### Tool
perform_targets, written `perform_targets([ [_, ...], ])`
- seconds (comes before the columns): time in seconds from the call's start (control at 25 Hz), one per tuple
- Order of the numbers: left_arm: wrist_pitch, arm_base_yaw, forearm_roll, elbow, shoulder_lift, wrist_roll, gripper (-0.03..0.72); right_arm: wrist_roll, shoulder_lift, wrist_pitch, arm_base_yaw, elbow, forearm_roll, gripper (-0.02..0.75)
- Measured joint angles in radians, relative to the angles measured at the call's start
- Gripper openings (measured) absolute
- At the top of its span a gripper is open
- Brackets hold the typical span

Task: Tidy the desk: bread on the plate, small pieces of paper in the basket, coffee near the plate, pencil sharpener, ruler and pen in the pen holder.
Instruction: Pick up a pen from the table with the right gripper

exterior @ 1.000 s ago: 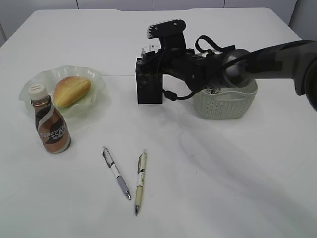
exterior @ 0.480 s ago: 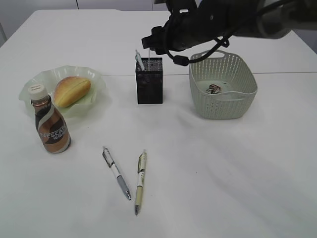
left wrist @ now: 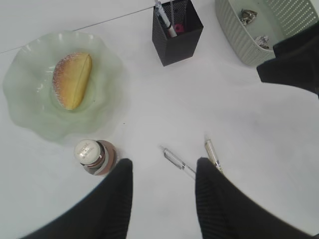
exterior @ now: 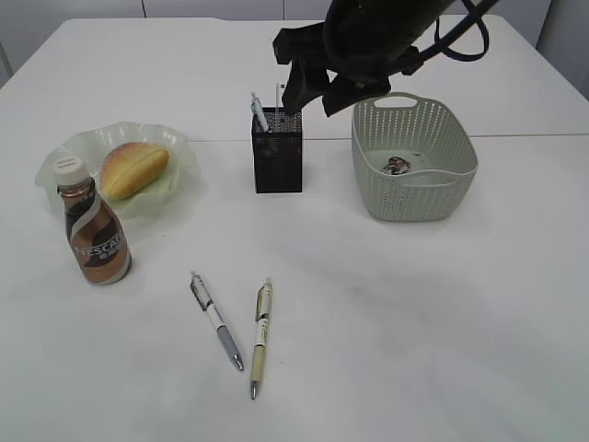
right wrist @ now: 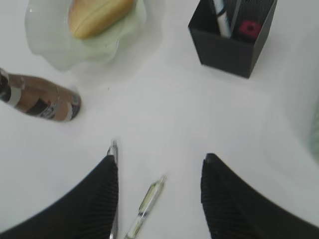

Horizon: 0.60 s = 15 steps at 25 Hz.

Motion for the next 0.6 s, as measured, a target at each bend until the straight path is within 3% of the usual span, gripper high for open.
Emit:
perform_targets([
  [0.36, 0.000, 0.000, -0.026, 0.000, -0.004, -0.004, 0.309, 0.123, -0.004, 0.276, 0.004, 0.000, 0.014, 0.396],
  [0.6, 0.000, 0.000, -0.026, 0.000, -0.045, -0.008, 0.309, 0.220, -0.004, 0.304, 0.095, 0.000, -0.014, 0.397],
])
